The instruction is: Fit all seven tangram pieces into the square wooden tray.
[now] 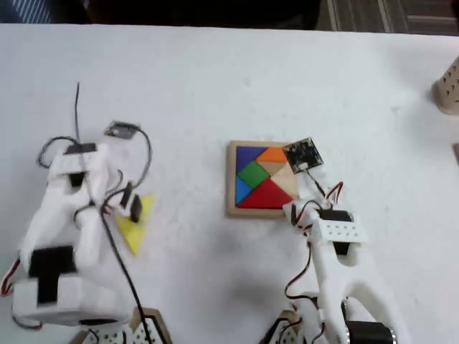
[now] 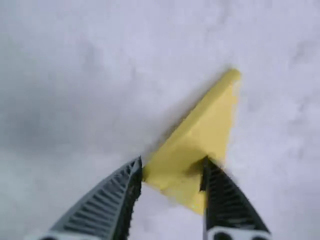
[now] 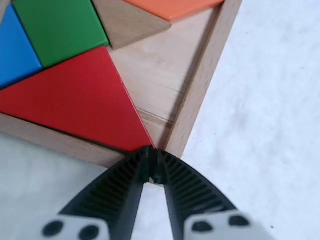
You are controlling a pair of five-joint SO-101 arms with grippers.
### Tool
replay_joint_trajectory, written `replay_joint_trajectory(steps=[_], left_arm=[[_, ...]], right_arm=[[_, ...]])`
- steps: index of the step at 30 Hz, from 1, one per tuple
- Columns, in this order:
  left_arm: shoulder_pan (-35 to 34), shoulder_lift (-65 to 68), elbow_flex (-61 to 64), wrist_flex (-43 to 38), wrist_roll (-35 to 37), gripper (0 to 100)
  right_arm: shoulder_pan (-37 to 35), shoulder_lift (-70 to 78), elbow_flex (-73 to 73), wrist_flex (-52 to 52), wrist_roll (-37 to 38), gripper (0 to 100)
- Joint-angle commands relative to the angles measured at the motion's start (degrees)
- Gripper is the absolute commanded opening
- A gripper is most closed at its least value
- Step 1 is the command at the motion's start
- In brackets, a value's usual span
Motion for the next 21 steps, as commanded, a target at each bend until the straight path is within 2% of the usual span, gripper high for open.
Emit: replay_joint_trajectory(steps=[1, 9, 16, 21], left_arm=[[3.6, 1.4, 0.9, 1.1, 0.0, 10], [4.2, -8.5, -2.7, 11.7, 0.2, 10], [12.4, -15.5, -2.3, 16.7, 5.5, 10], [16.8, -15.5, -2.2, 17.1, 5.5, 10]], right_arm=[[0.7, 0.7, -1.4, -1.2, 0.3, 1.8], [0.7, 0.7, -1.4, -1.2, 0.3, 1.8], [0.7, 0.6, -1.4, -1.2, 0.3, 1.8], [0.7, 0.6, -1.4, -1.2, 0.3, 1.8]])
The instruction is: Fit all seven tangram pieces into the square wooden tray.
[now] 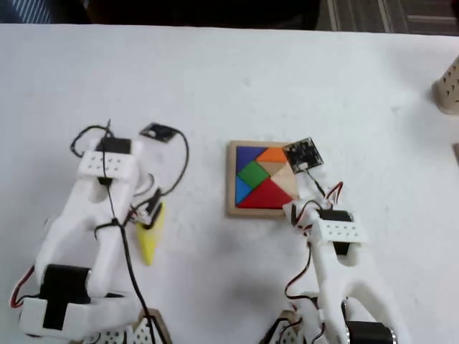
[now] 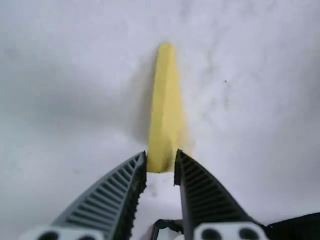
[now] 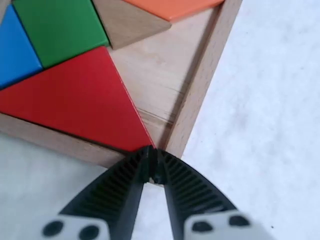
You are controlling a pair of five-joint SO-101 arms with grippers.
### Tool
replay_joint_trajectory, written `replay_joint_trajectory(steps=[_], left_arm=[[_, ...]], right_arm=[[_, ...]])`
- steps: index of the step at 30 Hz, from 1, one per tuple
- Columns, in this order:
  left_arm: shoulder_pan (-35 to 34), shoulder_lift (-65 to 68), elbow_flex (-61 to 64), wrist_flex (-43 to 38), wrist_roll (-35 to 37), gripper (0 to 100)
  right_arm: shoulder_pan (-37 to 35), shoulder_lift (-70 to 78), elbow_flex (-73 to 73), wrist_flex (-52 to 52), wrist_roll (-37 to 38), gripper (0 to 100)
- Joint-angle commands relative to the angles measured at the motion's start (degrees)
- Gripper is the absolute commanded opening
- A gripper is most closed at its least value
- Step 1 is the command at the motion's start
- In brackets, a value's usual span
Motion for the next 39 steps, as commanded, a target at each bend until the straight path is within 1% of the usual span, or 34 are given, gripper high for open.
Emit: replay_joint_trajectory(steps=[1, 4, 7, 15, 16, 17, 18, 19, 21, 24, 30, 35, 39], left_arm=[[4.6, -2.2, -0.6, 1.1, 0.7, 10], [6.4, -1.7, -0.6, 1.1, 0.6, 10], [6.5, 0.5, -0.6, 0.2, 0.7, 10], [6.4, 13.5, -1.2, -8.4, 0.9, 10], [6.5, 14.7, -1.2, -9.3, 0.9, 7], [6.7, 15.3, -1.2, -9.6, 0.5, 2], [6.8, 15.6, -1.1, -9.8, 0.4, 1], [6.7, 15.5, -1.1, -9.6, 0.5, 3], [6.7, 15.1, -0.8, -9.6, 0.5, 2], [6.1, 14.5, -0.8, -9.6, 0.5, 2], [1.8, 9.6, -1.2, -9.4, 0.5, 2], [1.8, 3.0, -1.2, -5.4, 0.6, 2], [2.2, 0.2, -1.4, -3.8, 0.8, 2]], right_arm=[[0.7, 0.6, -1.4, -1.2, 0.3, 1.8], [0.7, 0.5, -1.4, -1.2, 0.3, 1.8], [0.8, 0.4, -1.4, -1.2, 0.3, 1.8], [0.9, 0.4, -1.4, -1.2, 0.3, 1.8], [0.9, 0.4, -1.4, -1.2, 0.3, 1.8], [0.9, 0.4, -1.4, -1.2, 0.3, 1.8], [0.9, 0.4, -1.4, -1.2, 0.3, 1.8], [0.9, 0.4, -1.4, -1.2, 0.3, 1.8], [0.9, 0.4, -1.4, -1.2, 0.3, 1.8], [0.9, 0.4, -1.4, -1.2, 0.3, 1.8], [1.0, 0.4, -1.4, -1.2, 0.3, 1.8], [1.1, 0.4, -1.3, -1.2, 0.2, 1.8], [1.5, 0.4, -1.2, -1.0, 0.2, 1.8]])
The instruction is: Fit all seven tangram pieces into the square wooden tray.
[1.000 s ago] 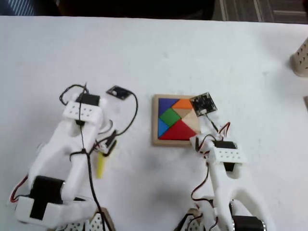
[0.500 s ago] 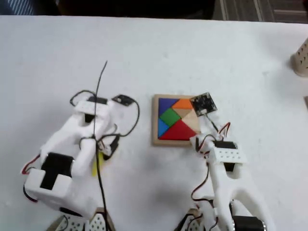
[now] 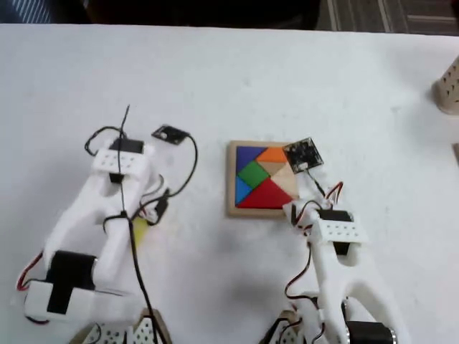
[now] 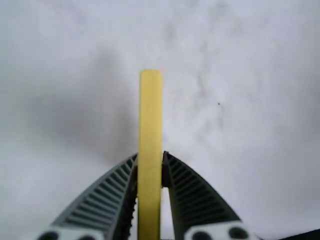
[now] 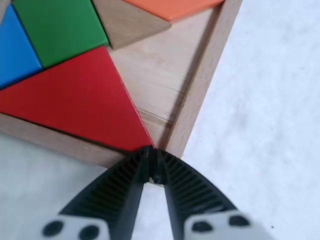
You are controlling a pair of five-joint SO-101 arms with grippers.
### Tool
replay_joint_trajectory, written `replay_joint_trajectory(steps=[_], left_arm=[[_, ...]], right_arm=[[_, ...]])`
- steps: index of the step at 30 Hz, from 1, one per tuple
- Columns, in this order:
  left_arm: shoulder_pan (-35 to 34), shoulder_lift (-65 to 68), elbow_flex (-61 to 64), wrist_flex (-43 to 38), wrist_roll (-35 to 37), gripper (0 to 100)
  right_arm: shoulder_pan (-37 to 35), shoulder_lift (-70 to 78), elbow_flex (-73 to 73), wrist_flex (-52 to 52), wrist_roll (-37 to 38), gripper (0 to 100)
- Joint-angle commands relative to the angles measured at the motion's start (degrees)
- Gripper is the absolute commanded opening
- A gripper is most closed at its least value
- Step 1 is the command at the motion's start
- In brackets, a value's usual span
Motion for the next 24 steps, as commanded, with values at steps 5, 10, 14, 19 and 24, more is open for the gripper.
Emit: replay_joint_trajectory(steps=[5, 10, 14, 19, 24], left_arm=[[2.2, -2.9, -6.9, 5.7, 0.9, 2], [4.2, -0.5, -15.7, 10.4, 3.5, 2], [8.1, 1.9, -23.9, 11.8, 7.4, 2], [13.8, 7.2, -35.4, 12.0, 15.5, 2], [18.5, 16.2, -48.0, 11.6, 22.2, 2]], right_arm=[[2.2, 0.4, -1.2, -0.8, 0.2, 1.8], [2.4, 0.4, -1.2, -0.7, 0.2, 1.8], [6.9, 0.4, -1.4, -1.2, 0.1, 1.8], [13.1, 0.5, -2.2, -1.5, -0.4, 1.8], [16.3, 0.7, -2.4, -1.2, -0.4, 1.8]])
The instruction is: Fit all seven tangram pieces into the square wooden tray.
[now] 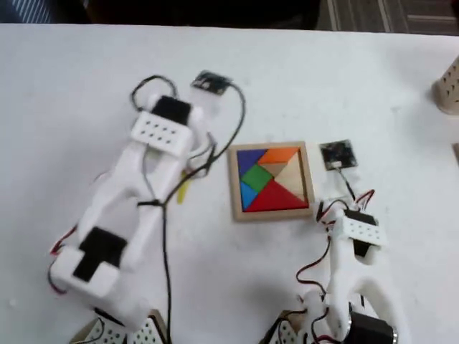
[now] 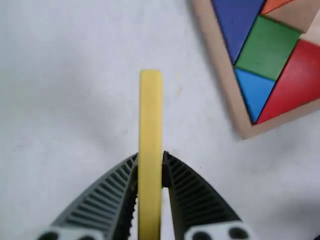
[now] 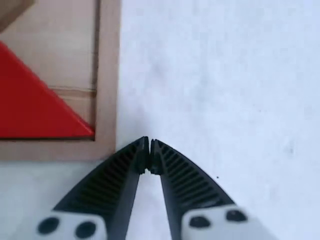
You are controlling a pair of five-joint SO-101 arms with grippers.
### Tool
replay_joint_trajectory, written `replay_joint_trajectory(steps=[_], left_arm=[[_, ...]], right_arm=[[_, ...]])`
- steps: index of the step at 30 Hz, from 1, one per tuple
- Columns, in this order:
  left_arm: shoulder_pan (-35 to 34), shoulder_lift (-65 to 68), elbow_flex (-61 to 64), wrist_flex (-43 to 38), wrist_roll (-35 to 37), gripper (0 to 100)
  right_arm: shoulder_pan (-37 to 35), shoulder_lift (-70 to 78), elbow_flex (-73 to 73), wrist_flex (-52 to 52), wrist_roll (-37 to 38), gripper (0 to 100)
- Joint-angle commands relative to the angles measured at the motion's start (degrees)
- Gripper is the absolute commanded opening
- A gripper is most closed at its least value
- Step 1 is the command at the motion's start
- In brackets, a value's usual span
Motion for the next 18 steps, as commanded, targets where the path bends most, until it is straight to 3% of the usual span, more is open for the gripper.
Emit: replay_joint_trajectory(steps=[1, 5, 11, 18], left_arm=[[4.4, 6.7, -14.2, 0.1, 7.7, 2], [4.9, 14.0, -26.4, 0.4, 15.4, 2], [7.1, 23.3, -38.2, 0.4, 31.3, 2], [13.6, 28.3, -44.8, -0.2, 35.9, 2]], right_arm=[[2.6, -0.7, -1.5, -0.5, -0.5, 1.8], [5.2, -0.5, -2.8, -0.4, -5.1, 1.8], [8.0, -0.3, -3.2, -0.4, -6.1, 1.8], [7.7, -0.2, -3.0, -0.4, -5.9, 1.8]])
